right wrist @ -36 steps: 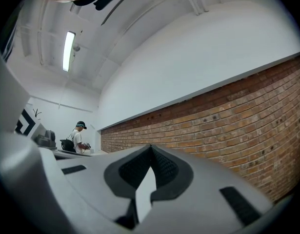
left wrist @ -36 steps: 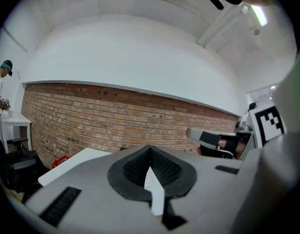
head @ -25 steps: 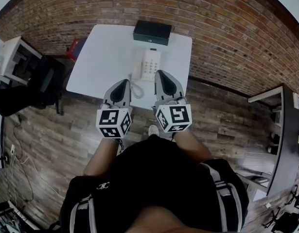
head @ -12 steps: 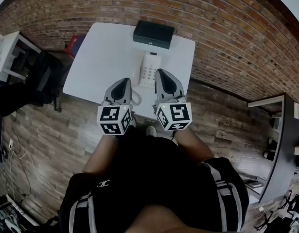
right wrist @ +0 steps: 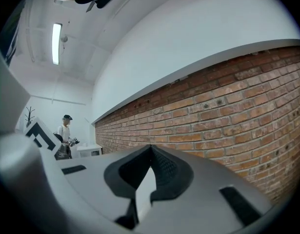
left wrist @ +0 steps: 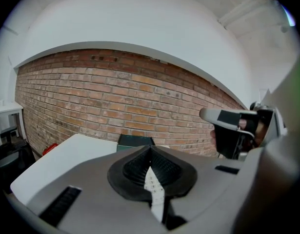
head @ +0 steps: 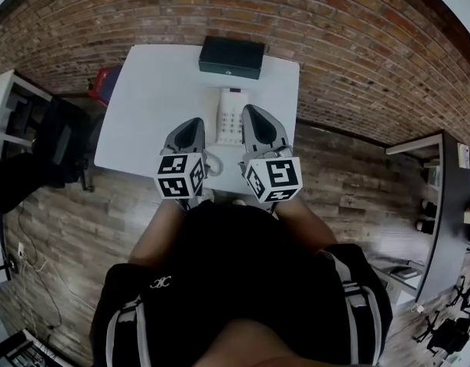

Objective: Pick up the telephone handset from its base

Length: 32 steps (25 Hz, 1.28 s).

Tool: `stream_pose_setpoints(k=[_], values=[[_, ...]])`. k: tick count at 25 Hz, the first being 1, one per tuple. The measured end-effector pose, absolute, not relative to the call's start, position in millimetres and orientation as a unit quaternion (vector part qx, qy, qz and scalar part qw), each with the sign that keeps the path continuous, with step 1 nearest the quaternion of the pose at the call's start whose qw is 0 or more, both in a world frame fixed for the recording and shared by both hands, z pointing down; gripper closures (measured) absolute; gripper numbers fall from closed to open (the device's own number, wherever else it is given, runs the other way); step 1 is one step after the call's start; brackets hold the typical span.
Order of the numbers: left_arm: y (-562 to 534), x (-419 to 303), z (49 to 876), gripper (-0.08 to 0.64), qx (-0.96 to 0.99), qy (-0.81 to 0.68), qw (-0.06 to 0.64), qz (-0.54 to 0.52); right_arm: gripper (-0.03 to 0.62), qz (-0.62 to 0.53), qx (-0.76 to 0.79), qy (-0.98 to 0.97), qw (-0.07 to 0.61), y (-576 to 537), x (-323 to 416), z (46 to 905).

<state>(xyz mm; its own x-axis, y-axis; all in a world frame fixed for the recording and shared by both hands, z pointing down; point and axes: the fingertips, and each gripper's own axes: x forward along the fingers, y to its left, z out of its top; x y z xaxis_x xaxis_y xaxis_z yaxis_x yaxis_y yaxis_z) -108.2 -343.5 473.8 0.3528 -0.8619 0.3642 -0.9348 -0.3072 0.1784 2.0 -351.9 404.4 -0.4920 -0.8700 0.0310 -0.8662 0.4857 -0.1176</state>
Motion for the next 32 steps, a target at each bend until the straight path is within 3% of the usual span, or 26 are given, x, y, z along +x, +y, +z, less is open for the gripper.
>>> stream_pose_setpoints(k=[20,23,32], values=[[-411.1,-104.8,575.6,0.55,0.795,-0.521,0.251,0.181,0.594,-0.085,-0.576,0.813,-0.017,-384.9,32.7,431.4],[-417.7,-101.3,588.7,0.444,0.794,-0.515,0.258,0.193,0.594,-0.088,-0.586,0.805,-0.023,-384.1,40.9,434.2],[-434.1,-93.9,635.3,0.298,0.775,-0.519,0.273,0.234,0.594,-0.103,-0.618,0.778,-0.041,-381.2,68.2,448.3]])
